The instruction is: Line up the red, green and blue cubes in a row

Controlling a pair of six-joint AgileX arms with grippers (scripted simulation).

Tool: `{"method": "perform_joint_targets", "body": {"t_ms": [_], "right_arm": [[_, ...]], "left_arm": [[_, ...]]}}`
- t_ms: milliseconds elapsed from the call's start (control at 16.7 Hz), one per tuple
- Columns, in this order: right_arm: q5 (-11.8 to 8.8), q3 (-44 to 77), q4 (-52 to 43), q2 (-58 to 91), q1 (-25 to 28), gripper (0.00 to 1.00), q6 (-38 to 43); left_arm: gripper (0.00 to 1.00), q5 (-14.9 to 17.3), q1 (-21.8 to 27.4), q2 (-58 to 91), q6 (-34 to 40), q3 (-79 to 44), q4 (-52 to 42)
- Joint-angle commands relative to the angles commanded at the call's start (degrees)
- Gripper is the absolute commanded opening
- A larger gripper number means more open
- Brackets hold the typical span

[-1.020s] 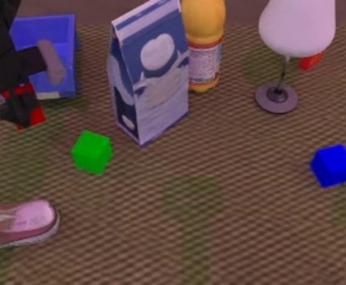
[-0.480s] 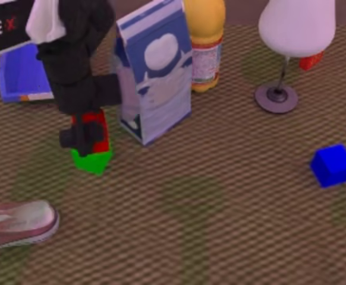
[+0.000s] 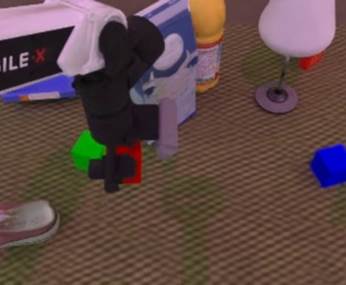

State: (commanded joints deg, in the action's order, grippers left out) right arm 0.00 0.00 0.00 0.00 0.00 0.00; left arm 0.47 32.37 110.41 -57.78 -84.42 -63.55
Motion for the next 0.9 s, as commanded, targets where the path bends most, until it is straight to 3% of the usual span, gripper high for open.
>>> {"method": "perform_joint_targets", "body": {"t_ms": [180,600,840,900], "right_arm": [[0.00,0.00,0.00,0.00,0.00,1.00,0.00],[0.00,0.00,0.00,0.00,0.00,1.00,0.00],[0.00,0.00,0.00,0.00,0.00,1.00,0.00],[0.00,0.00,0.00,0.00,0.00,1.00,0.00]], "left_arm": [[0.00,-0.01,-0.23,0.55,0.02,0.47,0.87],[0.00,0.03,0.48,5.44,0.43,8.32,13.89],[0.00,0.03,0.52,5.67,0.44,8.65,14.32],[0.08,0.03,0.52,5.67,0.44,8.65,14.32]]}}
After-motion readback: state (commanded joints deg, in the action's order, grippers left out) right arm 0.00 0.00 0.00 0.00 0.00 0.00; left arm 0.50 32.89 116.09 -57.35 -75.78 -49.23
